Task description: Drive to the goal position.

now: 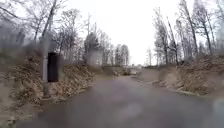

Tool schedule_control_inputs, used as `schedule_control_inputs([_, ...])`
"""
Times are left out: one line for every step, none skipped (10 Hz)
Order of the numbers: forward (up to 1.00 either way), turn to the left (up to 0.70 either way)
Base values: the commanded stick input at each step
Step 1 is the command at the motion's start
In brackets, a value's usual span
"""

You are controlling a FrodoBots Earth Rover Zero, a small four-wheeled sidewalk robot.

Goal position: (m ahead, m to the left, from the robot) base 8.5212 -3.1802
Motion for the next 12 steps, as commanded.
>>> schedule_control_inputs([1.0, 0.0])
schedule_control_inputs([1.0, 0.0])
schedule_control_inputs([1.0, 0.0])
schedule_control_inputs([1.0, 0.0])
schedule_control_inputs([1.0, 0.0])
schedule_control_inputs([1.0, -0.03])
schedule_control_inputs([1.0, -0.4])
schedule_control_inputs([1.0, -0.4])
schedule_control_inputs([1.0, -0.24])
schedule_control_inputs([1.0, -0.06])
schedule_control_inputs([1.0, 0.0])
schedule_control_inputs([1.0, 0.0])
